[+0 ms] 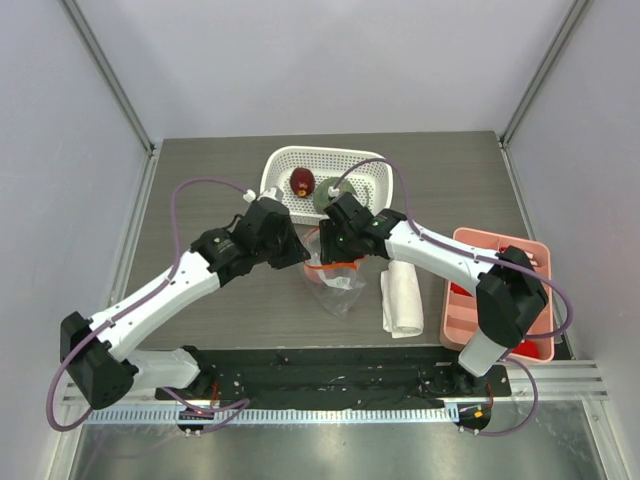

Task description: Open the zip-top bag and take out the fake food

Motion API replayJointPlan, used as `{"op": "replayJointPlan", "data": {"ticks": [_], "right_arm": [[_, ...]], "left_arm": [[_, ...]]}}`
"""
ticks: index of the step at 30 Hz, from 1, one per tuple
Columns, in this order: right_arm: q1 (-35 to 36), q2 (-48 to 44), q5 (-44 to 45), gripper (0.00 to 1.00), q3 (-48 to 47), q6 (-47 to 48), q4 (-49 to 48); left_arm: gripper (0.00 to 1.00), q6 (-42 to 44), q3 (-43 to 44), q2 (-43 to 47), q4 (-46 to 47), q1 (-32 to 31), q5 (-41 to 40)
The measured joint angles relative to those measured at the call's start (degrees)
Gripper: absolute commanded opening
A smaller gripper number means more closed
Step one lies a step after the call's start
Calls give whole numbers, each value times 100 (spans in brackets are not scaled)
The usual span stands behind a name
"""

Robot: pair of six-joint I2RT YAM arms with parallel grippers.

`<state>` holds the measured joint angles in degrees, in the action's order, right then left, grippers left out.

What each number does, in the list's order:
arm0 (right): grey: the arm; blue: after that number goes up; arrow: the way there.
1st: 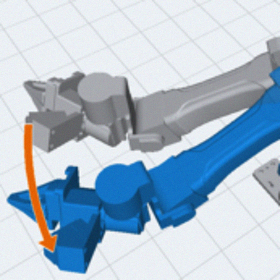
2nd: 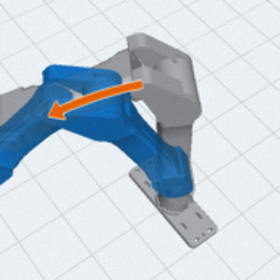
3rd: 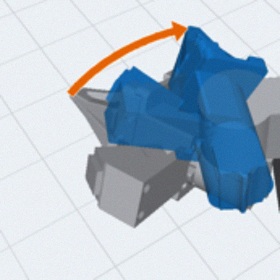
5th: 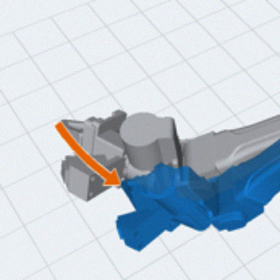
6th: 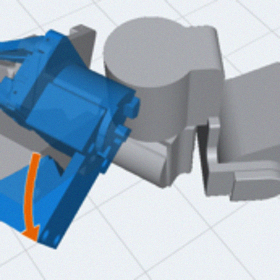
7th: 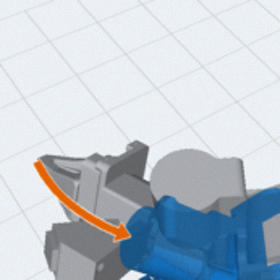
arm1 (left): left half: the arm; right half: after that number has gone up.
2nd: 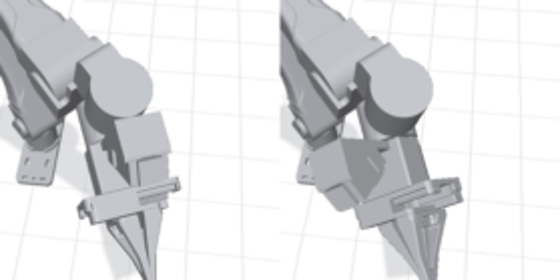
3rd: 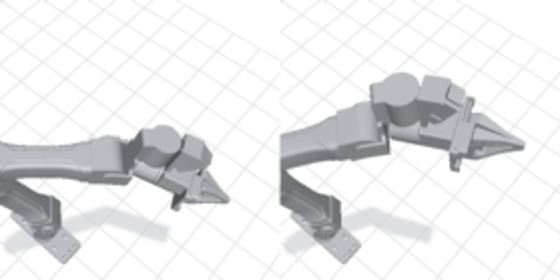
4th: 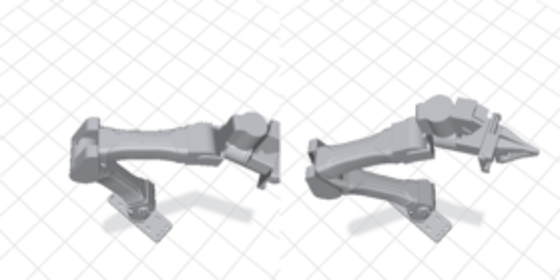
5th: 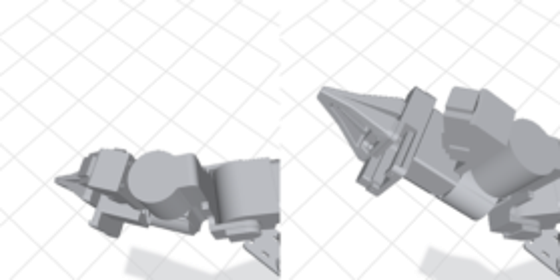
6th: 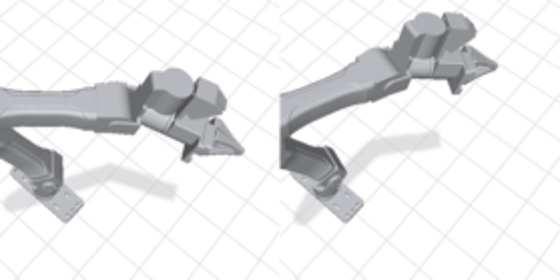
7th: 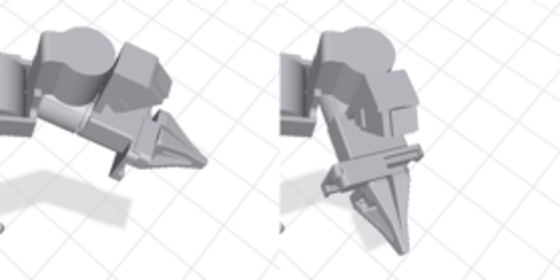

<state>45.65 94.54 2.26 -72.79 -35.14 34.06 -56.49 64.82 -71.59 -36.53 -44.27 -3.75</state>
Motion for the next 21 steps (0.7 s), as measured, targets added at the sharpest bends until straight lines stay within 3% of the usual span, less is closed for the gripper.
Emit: {"op": "replayJointPlan", "data": {"ticks": [5,21], "right_arm": [[13,76,-98,67,24,181,-284],[452,767,-409,72,155,380,-1115]], "left_arm": [[0,0,-190,264,-74,0,-118],[0,-164,-1047,1010,-249,0,-262]]}}
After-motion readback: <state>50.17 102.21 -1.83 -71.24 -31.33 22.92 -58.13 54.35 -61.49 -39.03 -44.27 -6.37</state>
